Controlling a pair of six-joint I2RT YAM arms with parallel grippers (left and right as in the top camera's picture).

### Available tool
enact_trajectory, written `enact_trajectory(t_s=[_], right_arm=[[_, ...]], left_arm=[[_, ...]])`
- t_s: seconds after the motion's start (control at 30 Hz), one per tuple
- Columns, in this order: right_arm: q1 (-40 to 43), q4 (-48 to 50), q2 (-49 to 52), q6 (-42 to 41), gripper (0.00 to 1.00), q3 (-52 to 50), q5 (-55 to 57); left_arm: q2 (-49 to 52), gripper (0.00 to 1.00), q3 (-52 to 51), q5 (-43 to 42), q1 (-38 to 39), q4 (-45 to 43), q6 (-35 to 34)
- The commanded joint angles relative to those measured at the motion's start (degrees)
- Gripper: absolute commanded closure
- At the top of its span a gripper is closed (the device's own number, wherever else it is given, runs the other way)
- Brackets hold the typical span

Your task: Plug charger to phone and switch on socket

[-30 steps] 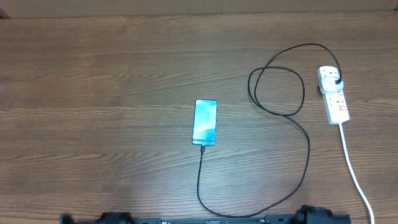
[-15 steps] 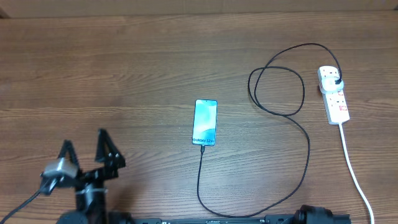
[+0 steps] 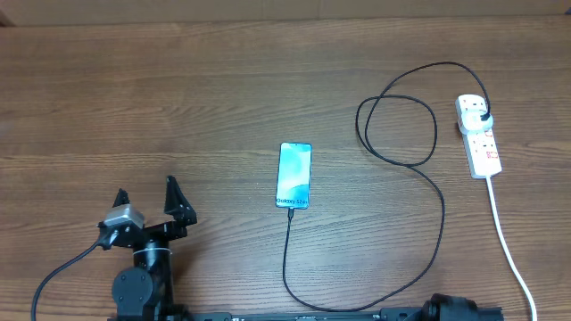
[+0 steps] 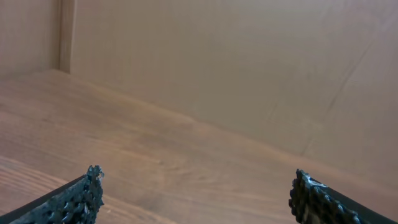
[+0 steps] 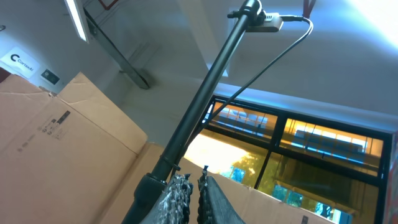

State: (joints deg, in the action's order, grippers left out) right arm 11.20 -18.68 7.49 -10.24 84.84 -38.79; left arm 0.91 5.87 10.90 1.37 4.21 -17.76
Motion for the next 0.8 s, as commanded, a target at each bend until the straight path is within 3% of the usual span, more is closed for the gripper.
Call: enact_trajectory(t_s=[0.0, 0.23, 0.77], right_arm=[[-0.3, 0.1, -1.1, 0.3, 0.91, -0.3, 0.1], [-0.3, 2.8, -4.5, 0.3, 0.91, -3.4, 0.0], [-0.4, 4.4, -7.2, -0.2, 0.89, -4.7, -1.0]], left_arm=[[-0.6, 0.00, -2.3, -1.9, -0.6, -0.7, 4.9], [-0.6, 0.00, -5.6, -7.8, -0.6, -3.4, 10.7], [-0.6, 0.00, -5.6, -7.8, -0.6, -0.1, 10.7]])
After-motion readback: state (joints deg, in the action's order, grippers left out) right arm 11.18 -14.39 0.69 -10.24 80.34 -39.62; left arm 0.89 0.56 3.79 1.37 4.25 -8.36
